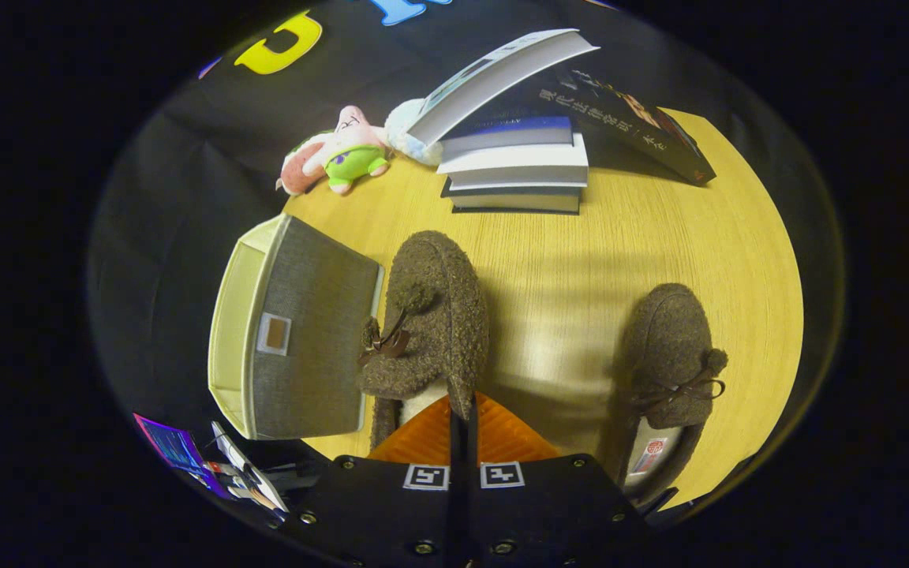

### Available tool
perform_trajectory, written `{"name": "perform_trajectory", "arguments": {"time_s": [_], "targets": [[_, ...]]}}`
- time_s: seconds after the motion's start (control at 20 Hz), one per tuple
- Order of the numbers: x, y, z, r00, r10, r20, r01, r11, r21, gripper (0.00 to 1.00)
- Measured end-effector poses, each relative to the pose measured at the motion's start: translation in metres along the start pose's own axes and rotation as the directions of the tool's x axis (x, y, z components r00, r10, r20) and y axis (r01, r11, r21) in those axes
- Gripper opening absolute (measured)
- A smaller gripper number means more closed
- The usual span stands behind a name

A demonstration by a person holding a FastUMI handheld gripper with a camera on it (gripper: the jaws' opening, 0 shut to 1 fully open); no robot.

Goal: Open the storage box then place both shoes into the box .Put the left shoe in first, then the right shoe, with the right side of both shoes facing outward in a uniform manner.

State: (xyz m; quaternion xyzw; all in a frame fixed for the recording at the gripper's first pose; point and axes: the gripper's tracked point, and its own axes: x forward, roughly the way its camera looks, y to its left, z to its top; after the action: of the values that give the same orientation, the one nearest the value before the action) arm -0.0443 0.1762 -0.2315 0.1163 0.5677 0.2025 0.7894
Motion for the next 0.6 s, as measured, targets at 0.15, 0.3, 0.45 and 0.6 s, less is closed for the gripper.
{"name": "perform_trajectory", "arguments": {"time_s": [0.15, 0.3, 0.45, 0.6], "targets": [[-0.026, 0.026, 0.014, 0.998, 0.048, 0.044, -0.048, 0.999, 0.016, 0.00], [-0.049, 0.058, 0.032, 0.991, 0.101, 0.084, -0.102, 0.995, 0.008, 0.00], [-0.063, 0.085, 0.040, 0.986, 0.126, 0.111, -0.127, 0.992, -0.004, 0.00], [-0.070, 0.116, 0.044, 0.980, 0.164, 0.108, -0.164, 0.986, -0.010, 0.00]]}}
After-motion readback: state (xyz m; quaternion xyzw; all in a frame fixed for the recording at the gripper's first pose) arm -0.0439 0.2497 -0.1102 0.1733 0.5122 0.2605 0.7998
